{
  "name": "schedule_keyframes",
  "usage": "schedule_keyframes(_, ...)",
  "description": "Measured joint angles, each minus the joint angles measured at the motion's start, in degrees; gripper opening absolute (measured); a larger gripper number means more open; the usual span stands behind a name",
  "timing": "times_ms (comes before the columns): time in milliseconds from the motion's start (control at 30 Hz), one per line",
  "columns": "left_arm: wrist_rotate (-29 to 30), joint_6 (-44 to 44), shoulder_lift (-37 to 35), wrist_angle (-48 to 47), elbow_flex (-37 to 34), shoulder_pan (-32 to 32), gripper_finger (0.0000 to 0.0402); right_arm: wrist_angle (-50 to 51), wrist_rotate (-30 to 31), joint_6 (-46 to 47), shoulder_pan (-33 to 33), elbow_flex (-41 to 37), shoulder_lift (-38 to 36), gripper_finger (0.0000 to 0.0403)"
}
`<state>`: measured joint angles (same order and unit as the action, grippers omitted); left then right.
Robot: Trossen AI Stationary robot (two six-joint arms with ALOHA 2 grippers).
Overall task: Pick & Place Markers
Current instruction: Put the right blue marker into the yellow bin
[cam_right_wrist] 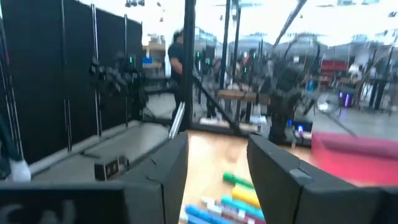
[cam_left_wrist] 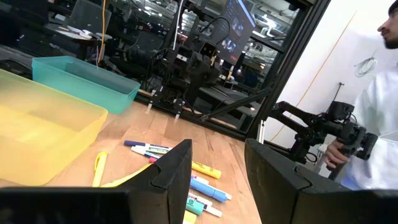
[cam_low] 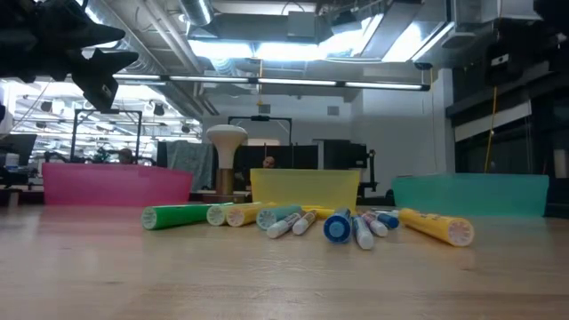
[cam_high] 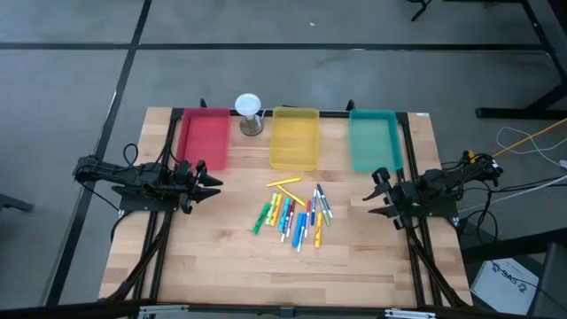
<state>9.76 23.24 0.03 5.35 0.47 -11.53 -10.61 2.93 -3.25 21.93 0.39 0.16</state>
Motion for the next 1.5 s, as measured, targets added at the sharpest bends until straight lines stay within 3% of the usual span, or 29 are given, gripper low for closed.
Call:
schedule_keyframes(267, 0.0, 0.0, 0.01, 0.0, 0.0, 0.01, 0.0143, -9.64, 0.32, -0.18, 0.0, 0.01, 0.0, 0.0162)
schedule_keyframes(533, 0.0, 0.0, 0.02, 0.01, 0.0, 0.0, 0.0143, -21.3, 6.94, -0.21, 0.0, 0.02, 0.0, 0.0162)
schedule_keyframes(900, 0.0, 0.0, 0.0, 0.02, -0.02, 0.02, 0.0143, -39.97, 7.51, 0.08, 0.0, 0.02, 0.07, 0.0162)
schedule_keyframes(1500, 0.0, 0.0, 0.0, -0.01, -0.01, 0.01, 0.0143, -36.0, 10.15, -2.03, 0.0, 17.08, 3.39, 0.0162)
